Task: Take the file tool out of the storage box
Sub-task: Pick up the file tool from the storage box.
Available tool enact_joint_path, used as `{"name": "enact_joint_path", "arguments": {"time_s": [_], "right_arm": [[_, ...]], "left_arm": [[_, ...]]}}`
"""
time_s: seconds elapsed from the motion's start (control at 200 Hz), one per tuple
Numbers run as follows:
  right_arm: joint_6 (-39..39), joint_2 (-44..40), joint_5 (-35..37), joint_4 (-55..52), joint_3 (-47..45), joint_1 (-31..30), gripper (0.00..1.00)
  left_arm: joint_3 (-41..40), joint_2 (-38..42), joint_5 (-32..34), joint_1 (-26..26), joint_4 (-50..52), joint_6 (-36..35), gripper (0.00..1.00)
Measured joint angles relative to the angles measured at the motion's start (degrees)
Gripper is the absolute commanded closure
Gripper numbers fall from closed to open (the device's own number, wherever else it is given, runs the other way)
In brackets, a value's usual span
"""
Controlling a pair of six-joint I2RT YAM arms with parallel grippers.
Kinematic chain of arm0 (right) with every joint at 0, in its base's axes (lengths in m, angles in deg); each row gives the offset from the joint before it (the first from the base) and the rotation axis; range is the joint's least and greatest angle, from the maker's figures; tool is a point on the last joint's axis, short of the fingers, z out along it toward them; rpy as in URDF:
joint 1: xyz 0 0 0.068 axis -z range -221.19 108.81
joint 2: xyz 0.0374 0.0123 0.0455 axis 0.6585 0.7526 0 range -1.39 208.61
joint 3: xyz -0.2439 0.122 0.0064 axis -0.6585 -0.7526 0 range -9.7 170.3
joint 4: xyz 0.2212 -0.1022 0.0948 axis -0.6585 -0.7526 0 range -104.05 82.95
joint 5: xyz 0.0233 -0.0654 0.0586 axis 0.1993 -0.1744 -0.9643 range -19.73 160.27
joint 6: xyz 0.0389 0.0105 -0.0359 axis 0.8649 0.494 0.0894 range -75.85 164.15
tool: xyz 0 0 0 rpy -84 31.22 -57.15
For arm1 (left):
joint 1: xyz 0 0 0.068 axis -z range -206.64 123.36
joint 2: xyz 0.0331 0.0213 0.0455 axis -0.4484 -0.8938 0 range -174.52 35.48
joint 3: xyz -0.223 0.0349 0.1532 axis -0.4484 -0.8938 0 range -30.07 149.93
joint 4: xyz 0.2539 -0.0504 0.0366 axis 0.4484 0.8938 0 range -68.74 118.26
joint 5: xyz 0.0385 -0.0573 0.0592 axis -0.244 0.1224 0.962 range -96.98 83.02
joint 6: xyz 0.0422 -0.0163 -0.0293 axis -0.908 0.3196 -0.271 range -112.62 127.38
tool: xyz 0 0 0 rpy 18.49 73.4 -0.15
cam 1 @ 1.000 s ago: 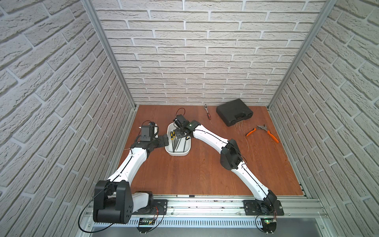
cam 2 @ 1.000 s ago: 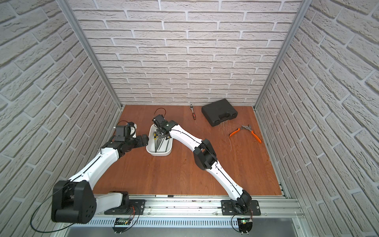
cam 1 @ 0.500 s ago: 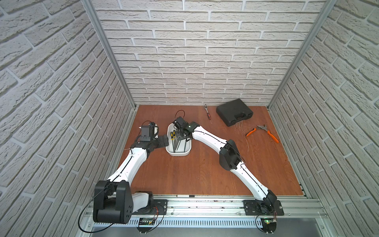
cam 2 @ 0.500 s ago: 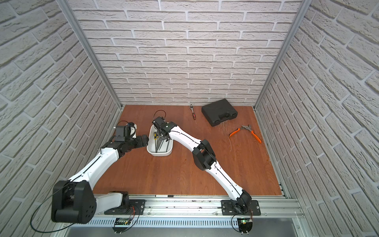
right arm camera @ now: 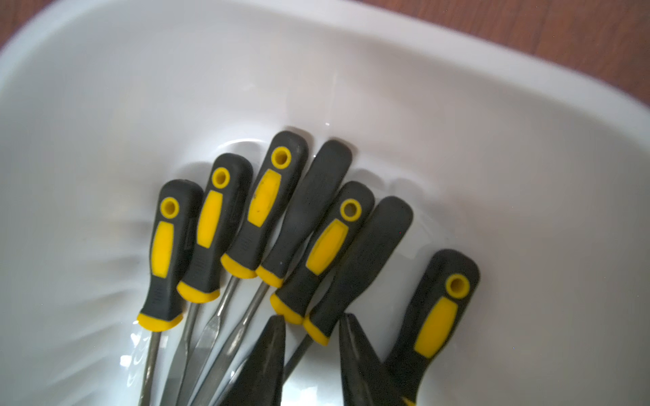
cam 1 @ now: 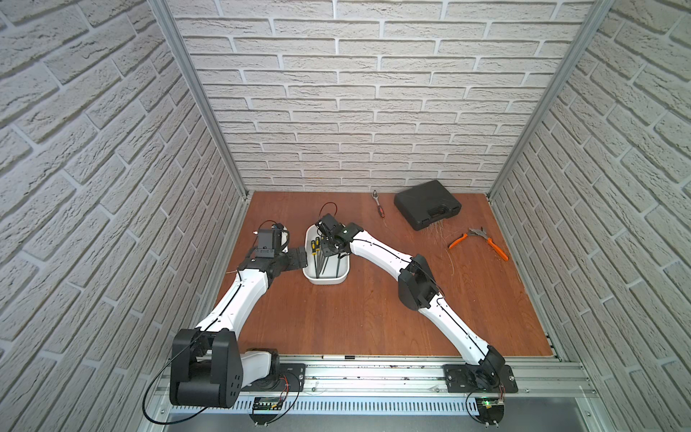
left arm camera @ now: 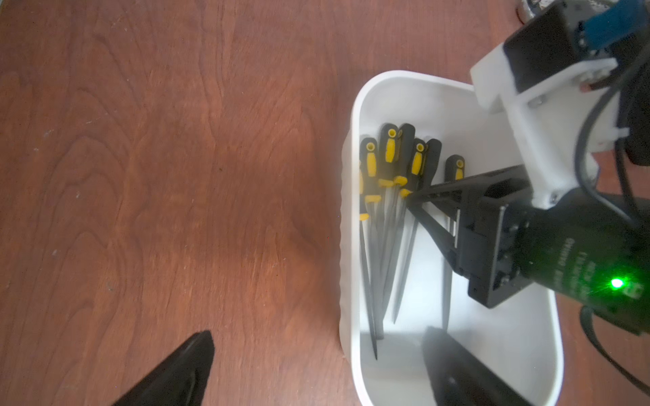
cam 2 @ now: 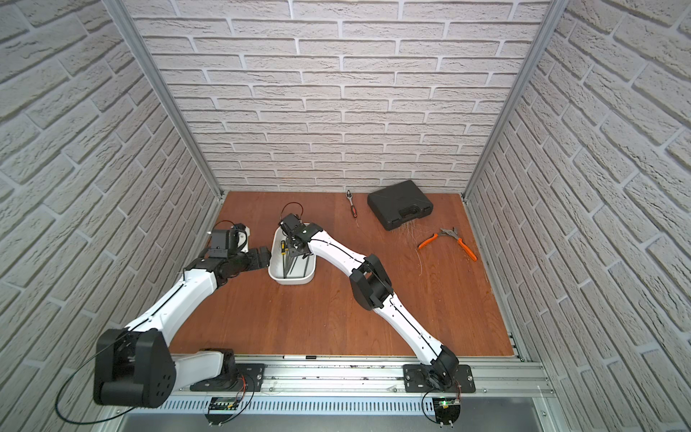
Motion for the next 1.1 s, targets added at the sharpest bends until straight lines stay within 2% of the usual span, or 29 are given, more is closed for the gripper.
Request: {"name": "enact_joint_path", "arguments": {"time_s": [0.42,0.845,0.91,1.02,1.1], "right_arm": [[0.1,0.0,0.5,-0.3,-0.2,0.0,0.77],[-2.2,-0.3,2.7,-2.0,-1.0,0.0,0.72],[-2.2,-0.3,2.6,-1.9,-1.0,0.0,0.78],[-1.7,-0.3,2.4,-1.8,-1.0,0.0,0.95],[-1.7,-0.3,2.4,-1.3,-1.1,0.0,0.98]], "left_arm": [[0.0,0.0,0.0,0.0,0.3,-0.2,0.01],[0.0,0.1,0.2,0.0,0.4,-0.5,0.01],[0.0,0.1,0.2,0.0,0.4,-0.5,0.02],[0.0,0.3,0.2,0.0,0.6,-0.6,0.02],[0.0,0.5,0.3,0.0,0.6,-0.8,0.01]]}}
